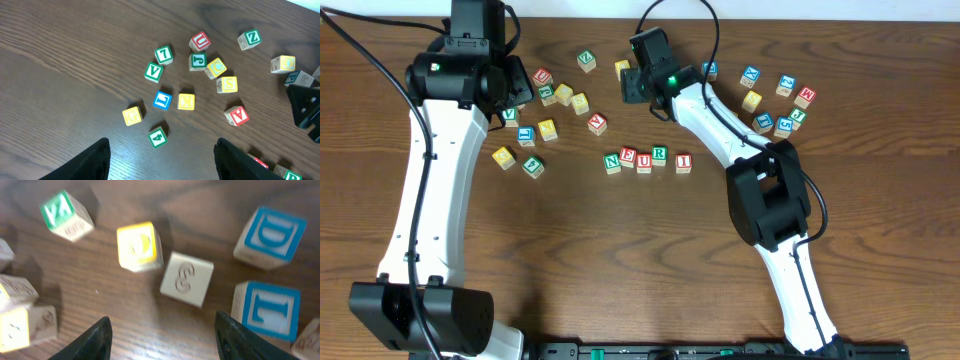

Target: Spell out NEURIPS

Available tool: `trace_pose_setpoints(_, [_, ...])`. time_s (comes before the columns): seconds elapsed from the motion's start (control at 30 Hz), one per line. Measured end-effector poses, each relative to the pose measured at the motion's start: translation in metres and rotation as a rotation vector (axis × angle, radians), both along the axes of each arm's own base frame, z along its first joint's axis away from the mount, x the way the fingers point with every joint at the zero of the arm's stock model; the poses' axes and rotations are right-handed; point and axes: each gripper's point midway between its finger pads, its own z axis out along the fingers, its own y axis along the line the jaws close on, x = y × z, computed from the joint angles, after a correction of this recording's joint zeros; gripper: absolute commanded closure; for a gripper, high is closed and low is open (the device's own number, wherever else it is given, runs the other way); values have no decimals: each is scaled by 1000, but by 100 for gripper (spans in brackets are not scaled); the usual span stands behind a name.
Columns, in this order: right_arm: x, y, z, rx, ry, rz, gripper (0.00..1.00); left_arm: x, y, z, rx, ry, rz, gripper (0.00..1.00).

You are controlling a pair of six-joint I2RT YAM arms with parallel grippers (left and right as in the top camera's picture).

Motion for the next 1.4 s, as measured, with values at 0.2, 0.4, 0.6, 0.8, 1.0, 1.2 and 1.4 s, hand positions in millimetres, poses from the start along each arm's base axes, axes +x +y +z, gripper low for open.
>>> trace_pose_setpoints(0.2, [18, 0, 15, 9, -98, -36, 39, 0, 0, 0, 0, 0, 0, 34])
trace_pose_setpoints(0.4, [32, 2, 5, 17, -150, -56, 40, 0, 0, 0, 0, 0, 0, 34])
trace_pose_setpoints(0.6, [32, 1, -25, -3, -120, -58, 49, 0, 0, 0, 0, 0, 0, 34])
trace_pose_setpoints(0.8, [34, 0, -29, 1, -127, -64, 55, 0, 0, 0, 0, 0, 0, 34])
trace_pose_setpoints(1.0, [41, 0, -26, 10, -162, -81, 56, 0, 0, 0, 0, 0, 0, 34])
trace_pose_setpoints(1.2, [42, -5, -37, 11, -145, -101, 64, 0, 0, 0, 0, 0, 0, 34])
trace_pose_setpoints(1.4, [44, -8, -37, 15, -147, -116, 74, 0, 0, 0, 0, 0, 0, 34])
